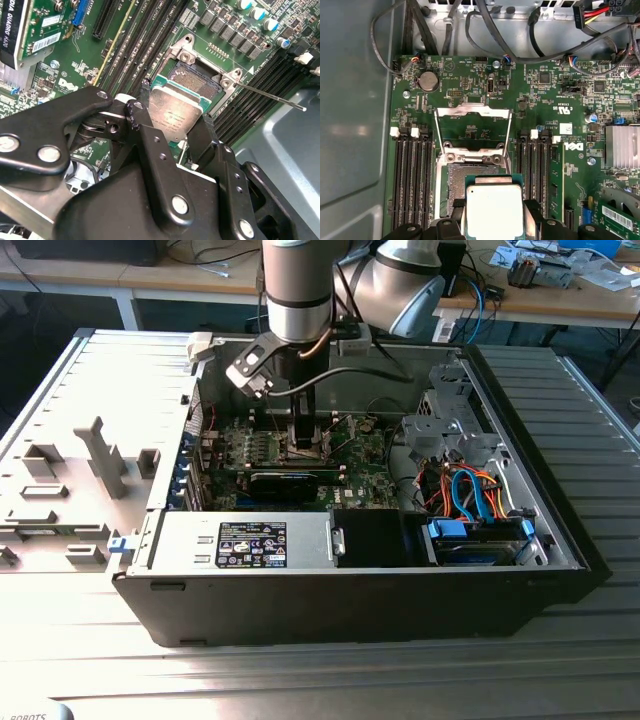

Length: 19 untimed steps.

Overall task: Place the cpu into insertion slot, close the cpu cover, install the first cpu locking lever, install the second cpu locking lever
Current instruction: 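Place the cpu into insertion slot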

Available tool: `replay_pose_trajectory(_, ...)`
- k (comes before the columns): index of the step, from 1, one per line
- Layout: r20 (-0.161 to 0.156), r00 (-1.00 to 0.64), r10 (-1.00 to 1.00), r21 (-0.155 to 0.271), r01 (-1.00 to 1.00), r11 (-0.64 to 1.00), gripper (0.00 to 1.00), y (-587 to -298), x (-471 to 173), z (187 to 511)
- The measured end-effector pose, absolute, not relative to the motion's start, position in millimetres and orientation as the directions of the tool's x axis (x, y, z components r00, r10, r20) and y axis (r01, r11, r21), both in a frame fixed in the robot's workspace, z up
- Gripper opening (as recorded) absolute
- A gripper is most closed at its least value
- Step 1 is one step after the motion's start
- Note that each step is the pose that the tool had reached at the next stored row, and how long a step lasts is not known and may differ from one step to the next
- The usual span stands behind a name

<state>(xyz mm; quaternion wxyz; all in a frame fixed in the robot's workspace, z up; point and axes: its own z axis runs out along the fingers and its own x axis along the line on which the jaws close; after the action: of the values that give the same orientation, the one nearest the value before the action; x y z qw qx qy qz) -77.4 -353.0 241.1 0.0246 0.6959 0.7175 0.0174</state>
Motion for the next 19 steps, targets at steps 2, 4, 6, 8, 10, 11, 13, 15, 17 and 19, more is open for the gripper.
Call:
replay_pose_trajectory(2, -0.011, -0.030, 0.999, 0.059, 0.998, 0.031, 0.54, -353.0, -77.4, 240.2)
replay_pose_trajectory(4, -0.011, -0.030, 0.999, 0.059, 0.998, 0.031, 0.54, -353.0, -77.4, 239.3)
replay_pose_trajectory(6, -0.011, -0.030, 0.999, 0.059, 0.998, 0.031, 0.54, -353.0, -77.4, 238.6)
replay_pose_trajectory(8, -0.011, -0.030, 0.999, 0.059, 0.998, 0.031, 0.54, -353.0, -77.4, 238.0)
replay_pose_trajectory(10, -0.011, -0.030, 0.999, 0.059, 0.998, 0.031, 0.54, -353.0, -77.4, 236.8)
replay_pose_trajectory(11, -0.011, -0.030, 0.999, 0.059, 0.998, 0.031, 0.54, -353.0, -77.4, 236.5)
replay_pose_trajectory(13, -0.011, -0.030, 0.999, 0.059, 0.998, 0.031, 0.54, -353.0, -77.4, 235.8)
replay_pose_trajectory(15, -0.011, -0.030, 0.999, 0.059, 0.998, 0.031, 0.54, -353.0, -77.4, 235.2)
replay_pose_trajectory(17, -0.011, -0.030, 0.999, 0.059, 0.998, 0.031, 0.54, -353.0, -77.4, 234.4)
replay_pose_trajectory(19, -0.011, -0.030, 0.999, 0.059, 0.998, 0.031, 0.54, -353.0, -77.4, 233.8)
